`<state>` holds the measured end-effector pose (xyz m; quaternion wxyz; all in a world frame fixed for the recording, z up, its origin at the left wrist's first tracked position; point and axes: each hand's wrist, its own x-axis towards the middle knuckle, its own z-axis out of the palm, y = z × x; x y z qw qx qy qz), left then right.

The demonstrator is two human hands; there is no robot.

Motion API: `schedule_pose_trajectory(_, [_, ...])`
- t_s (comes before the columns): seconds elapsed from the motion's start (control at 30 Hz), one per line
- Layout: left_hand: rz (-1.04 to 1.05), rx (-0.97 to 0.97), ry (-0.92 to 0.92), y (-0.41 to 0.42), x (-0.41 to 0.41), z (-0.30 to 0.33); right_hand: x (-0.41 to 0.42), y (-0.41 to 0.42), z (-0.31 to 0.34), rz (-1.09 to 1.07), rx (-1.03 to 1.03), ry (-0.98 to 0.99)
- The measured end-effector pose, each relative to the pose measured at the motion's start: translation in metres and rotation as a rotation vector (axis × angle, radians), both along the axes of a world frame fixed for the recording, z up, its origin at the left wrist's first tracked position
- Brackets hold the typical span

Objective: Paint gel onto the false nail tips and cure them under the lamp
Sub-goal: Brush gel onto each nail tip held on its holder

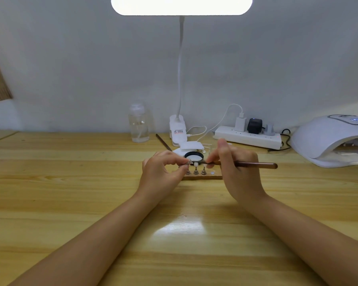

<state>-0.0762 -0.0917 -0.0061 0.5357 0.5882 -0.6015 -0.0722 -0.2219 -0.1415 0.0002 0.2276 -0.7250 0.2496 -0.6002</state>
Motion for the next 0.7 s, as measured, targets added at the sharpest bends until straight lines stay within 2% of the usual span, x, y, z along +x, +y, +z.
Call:
schedule_pose_trajectory(0.13, [0.001, 0.005, 0.011, 0.0002, -0.0003, 0.0002, 0.0007, 0.0003, -0.0029, -0.035, -0.038, 0.071])
schedule_pose_trajectory(0.23, [-0.010, -0.002, 0.012, 0.0005, -0.0007, 0.0005, -0.0022, -0.0014, -0.0044, -0.022, 0.074, 0.020])
schedule_pose_trajectory(0.4, [-0.012, -0.029, 0.037, 0.0014, -0.0002, 0.0008, -0.0019, 0.0012, -0.0009, 0.026, 0.113, -0.095])
schedule_pose_trajectory(0.5, [-0.003, -0.041, 0.051, 0.0011, -0.0004, 0.0009, -0.0014, 0.0033, -0.0015, 0.029, 0.073, -0.090])
schedule_pose_trajectory(0.7, [0.011, -0.038, 0.048, 0.0007, -0.0008, 0.0002, 0.0003, 0.0030, -0.0064, 0.010, -0.070, 0.046])
